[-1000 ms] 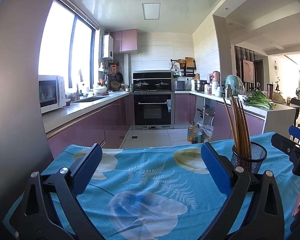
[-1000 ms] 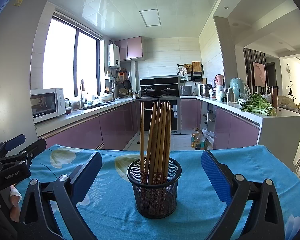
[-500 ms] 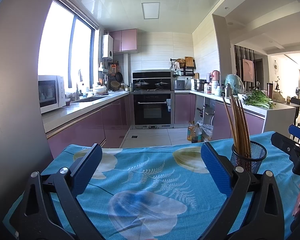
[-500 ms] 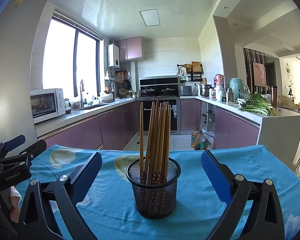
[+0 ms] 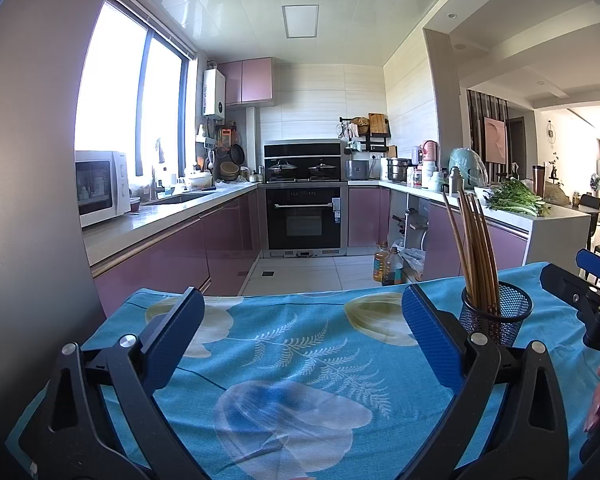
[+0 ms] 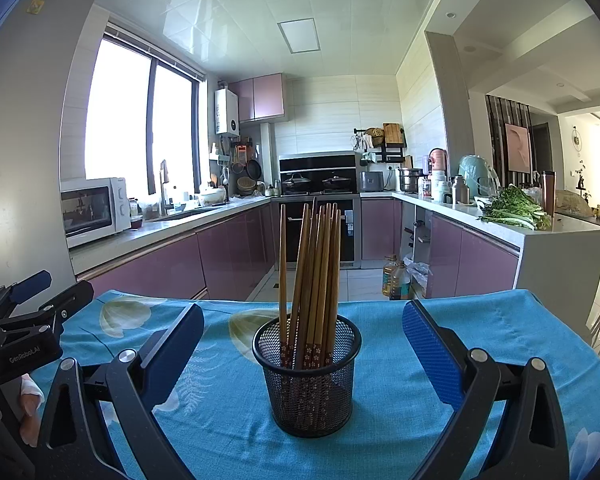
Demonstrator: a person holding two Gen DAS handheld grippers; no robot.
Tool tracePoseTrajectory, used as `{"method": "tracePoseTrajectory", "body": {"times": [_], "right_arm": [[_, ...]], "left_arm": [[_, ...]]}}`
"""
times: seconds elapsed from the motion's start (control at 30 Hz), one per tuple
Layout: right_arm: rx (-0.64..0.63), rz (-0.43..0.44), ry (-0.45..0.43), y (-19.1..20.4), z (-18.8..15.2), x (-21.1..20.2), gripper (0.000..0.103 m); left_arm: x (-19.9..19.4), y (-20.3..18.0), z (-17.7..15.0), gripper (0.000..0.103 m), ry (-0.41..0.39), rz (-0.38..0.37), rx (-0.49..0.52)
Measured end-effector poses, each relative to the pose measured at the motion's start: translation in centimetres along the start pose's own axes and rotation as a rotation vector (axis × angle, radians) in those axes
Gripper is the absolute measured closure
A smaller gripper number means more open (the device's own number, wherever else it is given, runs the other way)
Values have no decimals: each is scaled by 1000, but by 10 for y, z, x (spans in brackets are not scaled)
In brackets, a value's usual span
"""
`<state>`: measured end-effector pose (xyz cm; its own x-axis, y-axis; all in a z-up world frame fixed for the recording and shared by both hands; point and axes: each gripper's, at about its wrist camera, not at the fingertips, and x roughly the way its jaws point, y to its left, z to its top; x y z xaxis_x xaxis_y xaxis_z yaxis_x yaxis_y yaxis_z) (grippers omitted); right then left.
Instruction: Organize utensils
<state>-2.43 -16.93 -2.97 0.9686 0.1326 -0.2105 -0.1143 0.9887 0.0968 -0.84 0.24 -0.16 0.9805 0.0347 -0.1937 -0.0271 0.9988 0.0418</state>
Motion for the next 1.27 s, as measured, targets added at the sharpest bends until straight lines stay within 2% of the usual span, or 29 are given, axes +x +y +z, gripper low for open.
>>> {"method": "tracePoseTrajectory", "body": {"times": [0.93,1.03,1.17,1.27], "right_arm": [[5,1,5,0,-2,-1,7],[11,3,8,-2,-2,0,7],[15,-24,54,-20,-5,5,7],[17,-85,183,-50,-14,23,7]], "left_arm": [[-2,-3,-1,6,-8,0,10],[1,-4,-2,6,13,-6,11],[13,3,-5,6,79,-20,-7],[26,10,-11,6,142,-13,-14]]}}
